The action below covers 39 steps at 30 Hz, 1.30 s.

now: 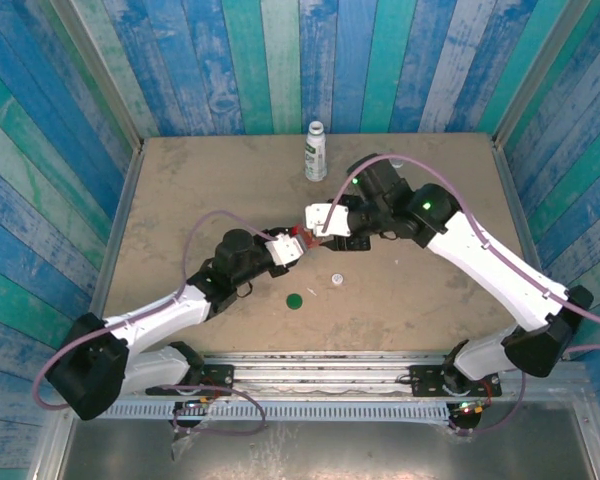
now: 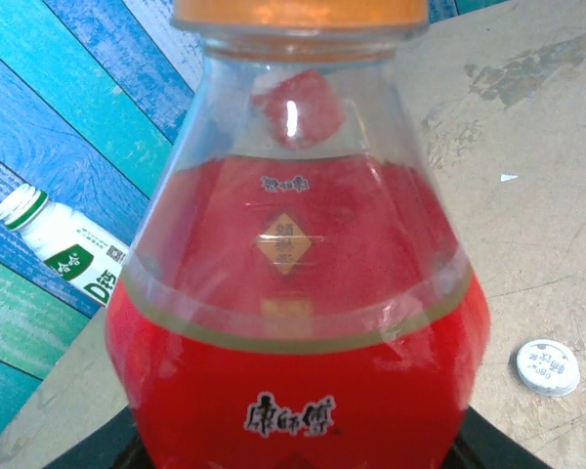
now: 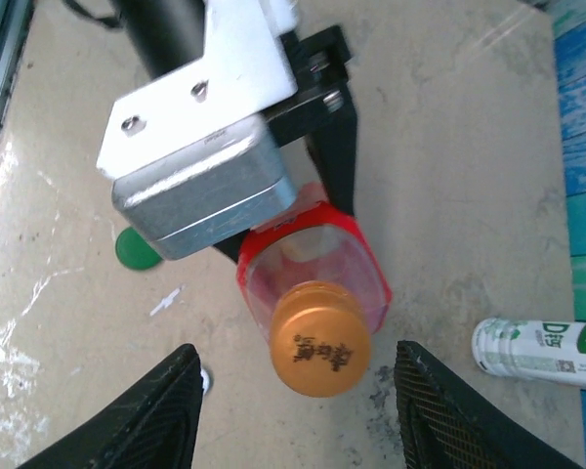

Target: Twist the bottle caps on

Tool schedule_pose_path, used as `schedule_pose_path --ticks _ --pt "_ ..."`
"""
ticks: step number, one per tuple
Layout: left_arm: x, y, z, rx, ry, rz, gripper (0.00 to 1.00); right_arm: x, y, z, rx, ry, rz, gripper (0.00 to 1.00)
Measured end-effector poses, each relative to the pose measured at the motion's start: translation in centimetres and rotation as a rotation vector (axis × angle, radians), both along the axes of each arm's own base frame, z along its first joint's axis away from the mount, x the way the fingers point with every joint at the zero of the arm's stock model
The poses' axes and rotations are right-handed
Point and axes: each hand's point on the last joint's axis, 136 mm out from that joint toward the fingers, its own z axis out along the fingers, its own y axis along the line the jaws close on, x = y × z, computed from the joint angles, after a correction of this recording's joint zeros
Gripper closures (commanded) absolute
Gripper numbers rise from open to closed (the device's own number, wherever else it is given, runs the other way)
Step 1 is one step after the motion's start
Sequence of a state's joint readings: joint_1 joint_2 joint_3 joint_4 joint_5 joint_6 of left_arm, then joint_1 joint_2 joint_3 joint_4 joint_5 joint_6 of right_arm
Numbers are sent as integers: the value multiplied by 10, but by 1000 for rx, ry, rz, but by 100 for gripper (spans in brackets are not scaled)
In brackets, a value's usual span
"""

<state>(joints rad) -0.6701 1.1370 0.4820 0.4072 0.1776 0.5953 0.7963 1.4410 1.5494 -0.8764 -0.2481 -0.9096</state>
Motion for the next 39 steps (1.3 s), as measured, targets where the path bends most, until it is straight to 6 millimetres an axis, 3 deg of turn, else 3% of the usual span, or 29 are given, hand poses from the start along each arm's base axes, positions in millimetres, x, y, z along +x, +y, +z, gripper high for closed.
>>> schedule_pose_path --ticks 11,16,23,28,30,35,39 --pt "-3 -1 -1 14 0 -9 51 6 4 -13 -73 -21 13 55" --pt "-4 -1 -3 20 3 -13 51 10 4 -20 -94 -18 2 75" --pt "-3 0 -3 29 -4 7 52 11 4 -20 -88 0 -28 84" --pt "5 5 4 41 -54 70 52 20 7 -15 9 100 -212 89" --pt "13 9 11 56 -93 116 50 28 8 -12 98 183 -363 99" --pt "23 12 26 79 -184 190 50 34 5 -3 381 507 -773 90" --pt "20 7 29 90 -214 178 52 30 -3 -3 508 679 -937 72"
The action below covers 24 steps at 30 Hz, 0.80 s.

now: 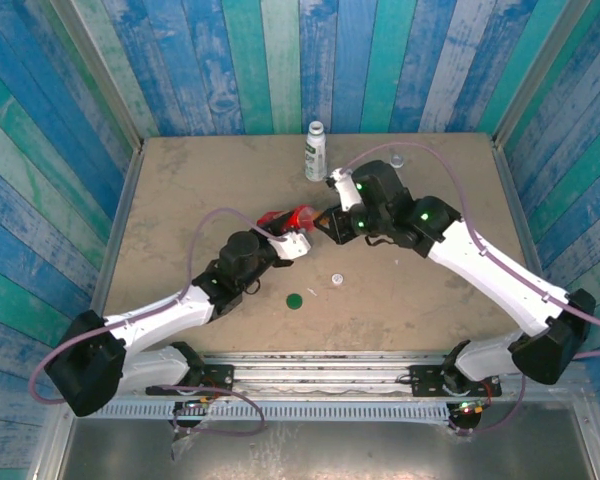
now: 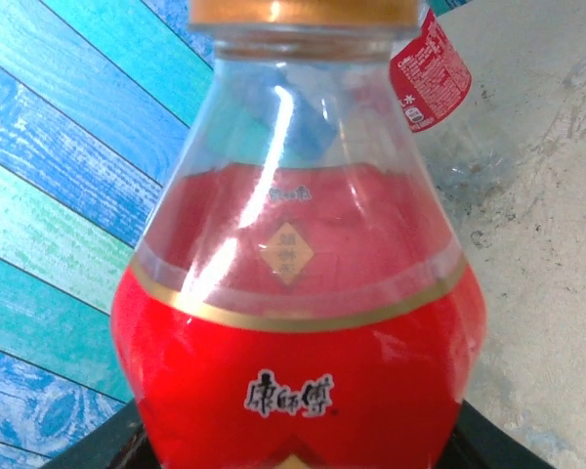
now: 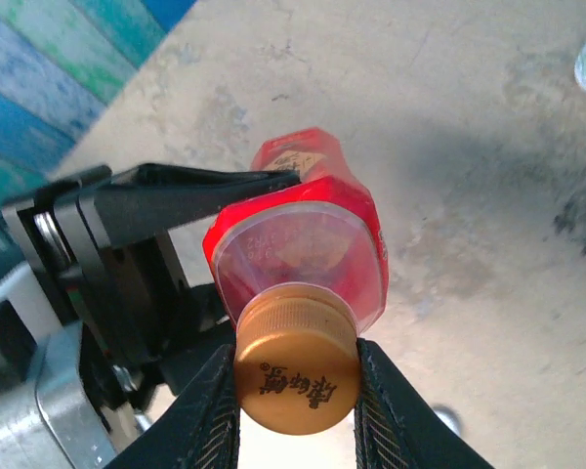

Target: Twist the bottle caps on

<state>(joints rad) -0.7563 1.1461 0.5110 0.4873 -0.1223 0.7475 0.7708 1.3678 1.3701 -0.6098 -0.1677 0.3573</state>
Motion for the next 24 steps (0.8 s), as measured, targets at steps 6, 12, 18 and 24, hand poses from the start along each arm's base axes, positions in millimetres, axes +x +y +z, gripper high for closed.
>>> schedule_pose_path --ticks 6,12,18,24 --pt "-4 -6 5 -12 -16 -25 53 -19 -15 20 26 -93 83 42" --pt "-12 -12 5 -27 4 -82 54 -44 -37 51 -115 -432 331 39" --pt "-30 -20 3 -27 45 -187 53 -51 -42 40 -347 -665 610 40" --pt "-39 -26 -4 -5 90 -245 54 -48 -32 25 -492 -747 790 44"
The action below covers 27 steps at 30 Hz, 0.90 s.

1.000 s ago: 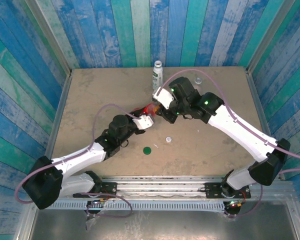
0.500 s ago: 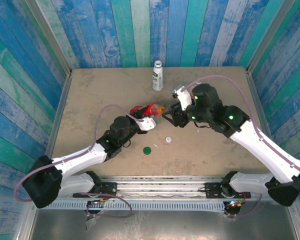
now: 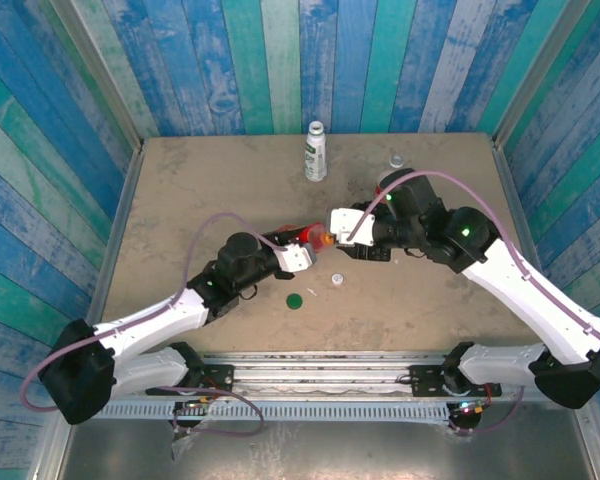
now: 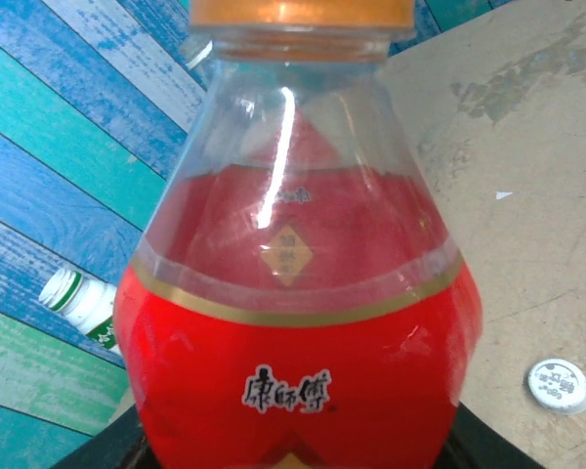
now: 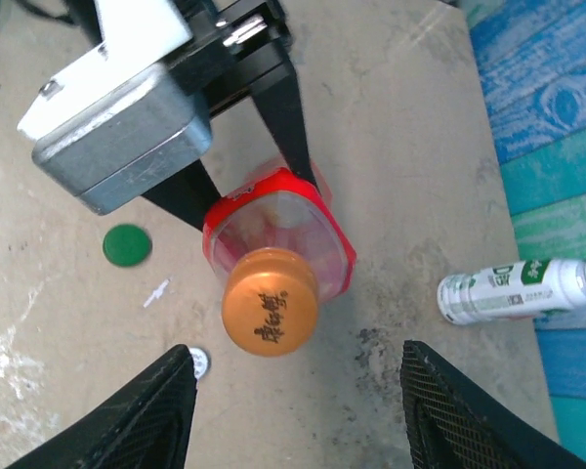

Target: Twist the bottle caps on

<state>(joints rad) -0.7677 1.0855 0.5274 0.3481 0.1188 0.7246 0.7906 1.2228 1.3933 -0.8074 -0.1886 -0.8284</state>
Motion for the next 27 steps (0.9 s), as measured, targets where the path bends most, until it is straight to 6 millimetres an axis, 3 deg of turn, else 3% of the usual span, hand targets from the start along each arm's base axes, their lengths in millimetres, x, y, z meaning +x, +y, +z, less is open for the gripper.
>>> schedule_pose_path --ticks 10,20,27 --pt "-1 -3 4 0 13 -13 54 -5 9 -15 -88 -21 118 51" --pt "-2 -2 -2 14 30 -17 54 4 17 -23 -114 -9 122 80" --pt "1 -2 -1 6 28 1 53 6 17 -23 -89 25 78 84"
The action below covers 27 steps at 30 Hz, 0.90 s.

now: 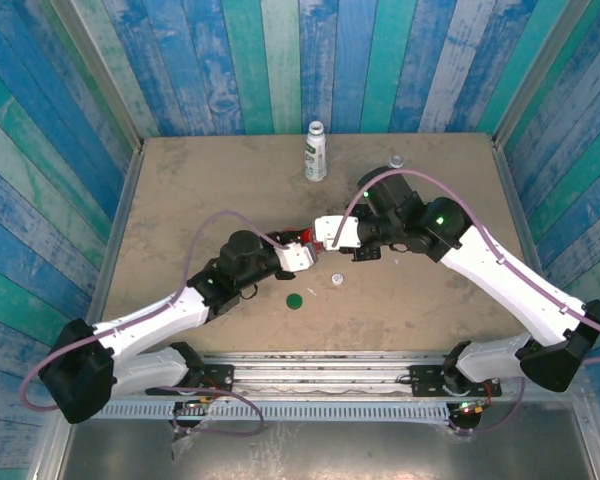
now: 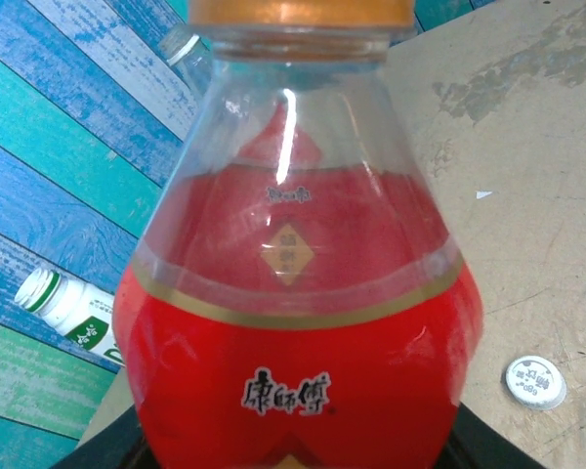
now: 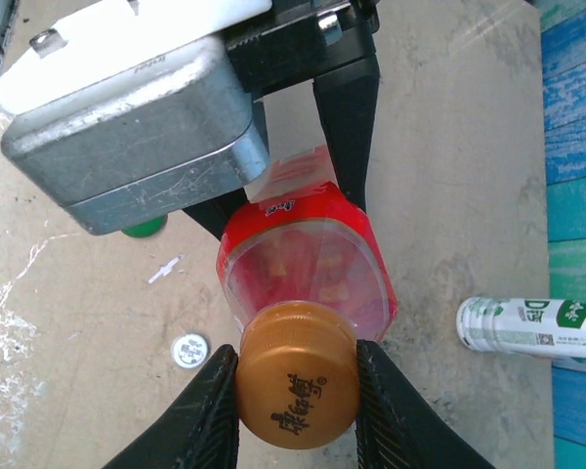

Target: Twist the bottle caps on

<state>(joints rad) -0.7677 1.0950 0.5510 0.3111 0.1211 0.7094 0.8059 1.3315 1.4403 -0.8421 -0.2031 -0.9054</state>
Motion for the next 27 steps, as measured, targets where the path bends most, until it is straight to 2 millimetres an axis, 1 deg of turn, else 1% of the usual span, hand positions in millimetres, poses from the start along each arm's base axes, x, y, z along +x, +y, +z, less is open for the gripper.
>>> schedule_pose_path --ticks 2,5,8,10,12,14,16,18,19,20,22,25,27 --pt "5 0 3 -13 -14 21 54 4 2 4 43 35 -55 85" --pt "14 2 9 -35 -44 64 54 15 8 11 168 134 -220 88" --pt "23 6 11 -42 -61 105 54 25 11 14 325 288 -429 89" --pt "27 7 9 -32 -54 128 54 31 10 10 434 425 -609 87" --pt "29 8 8 -17 -42 137 54 33 7 7 517 543 -753 86" --pt "28 7 8 -7 -33 135 54 33 4 6 575 627 -857 75" --pt "27 5 8 -2 -27 128 53 31 0 8 612 668 -916 58" --pt "26 3 11 0 -23 120 53 28 -2 13 626 666 -907 43" --pt "25 3 12 1 -22 115 53 25 -2 18 626 644 -875 38" --pt "24 3 12 3 -20 112 53 21 -3 23 618 611 -832 35" --pt "22 5 10 11 -12 107 53 9 -7 36 586 523 -705 31" --pt "17 9 10 22 -15 102 54 -9 -16 51 525 353 -507 30" --pt "15 11 11 35 -24 98 53 -17 -23 57 478 230 -400 29"
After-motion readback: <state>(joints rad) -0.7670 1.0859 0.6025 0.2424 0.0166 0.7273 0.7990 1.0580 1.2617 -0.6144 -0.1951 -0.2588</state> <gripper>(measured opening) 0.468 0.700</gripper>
